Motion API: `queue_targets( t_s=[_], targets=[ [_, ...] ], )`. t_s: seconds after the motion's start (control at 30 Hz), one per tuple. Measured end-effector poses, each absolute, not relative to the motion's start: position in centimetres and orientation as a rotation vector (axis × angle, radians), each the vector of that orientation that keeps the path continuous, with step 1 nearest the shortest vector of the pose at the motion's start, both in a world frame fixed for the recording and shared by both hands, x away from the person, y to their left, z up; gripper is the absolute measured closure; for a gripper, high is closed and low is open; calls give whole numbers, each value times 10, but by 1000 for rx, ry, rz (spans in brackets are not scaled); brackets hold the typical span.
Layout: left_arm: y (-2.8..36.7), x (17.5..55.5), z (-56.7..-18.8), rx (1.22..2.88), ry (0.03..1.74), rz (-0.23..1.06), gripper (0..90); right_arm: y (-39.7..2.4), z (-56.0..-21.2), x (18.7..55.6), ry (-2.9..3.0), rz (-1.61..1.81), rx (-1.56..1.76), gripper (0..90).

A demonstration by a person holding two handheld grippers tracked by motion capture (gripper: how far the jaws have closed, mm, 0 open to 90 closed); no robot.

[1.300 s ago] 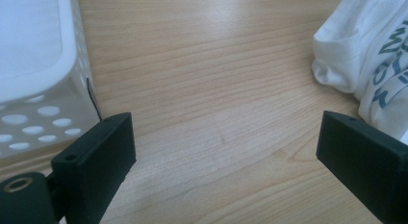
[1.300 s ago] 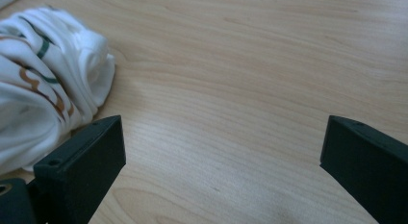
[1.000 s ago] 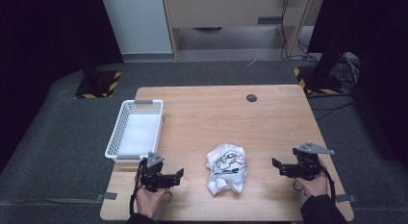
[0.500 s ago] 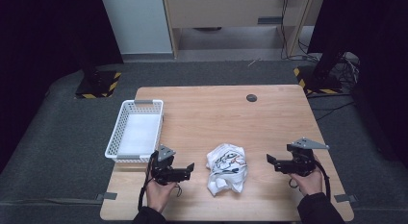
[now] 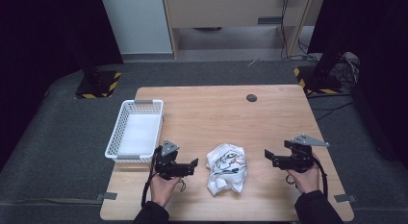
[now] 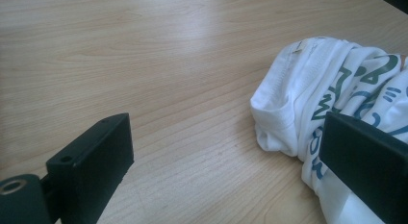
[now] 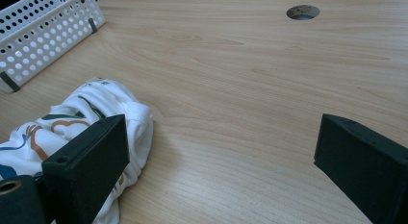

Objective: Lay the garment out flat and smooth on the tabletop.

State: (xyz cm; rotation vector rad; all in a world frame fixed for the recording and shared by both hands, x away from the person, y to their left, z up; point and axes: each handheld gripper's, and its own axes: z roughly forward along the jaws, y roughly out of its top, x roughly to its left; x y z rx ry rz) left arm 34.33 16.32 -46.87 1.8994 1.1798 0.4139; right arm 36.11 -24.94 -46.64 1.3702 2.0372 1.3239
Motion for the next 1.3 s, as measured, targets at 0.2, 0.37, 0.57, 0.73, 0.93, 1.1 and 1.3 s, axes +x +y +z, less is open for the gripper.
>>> queue_targets(
  t_s=[0.2, 0.37, 0.57, 0.73, 0.93, 1.1, 1.3],
  targets=[
    [161, 349, -469, 1872, 1176, 398, 43, -244, -465, 364, 2063, 1333, 1356, 55],
    [157, 354, -468, 1872, 1167, 400, 43, -239, -464, 368, 2081, 1346, 1346, 61],
    [151, 361, -469, 1869, 1161, 387, 49, -231, -465, 372, 2103, 1358, 1336, 76],
    [143, 366, -474, 1876, 1142, 356, 64, -228, -467, 375, 2112, 1374, 1341, 86],
    [136, 370, -481, 1879, 1148, 321, 65, -222, -469, 379, 2127, 1373, 1335, 100],
    [130, 370, -487, 1890, 1145, 308, 79, -212, -475, 383, 2168, 1345, 1323, 108],
    [124, 370, -494, 1923, 1141, 301, 101, -206, -478, 386, 2162, 1356, 1331, 133]
  ],
)
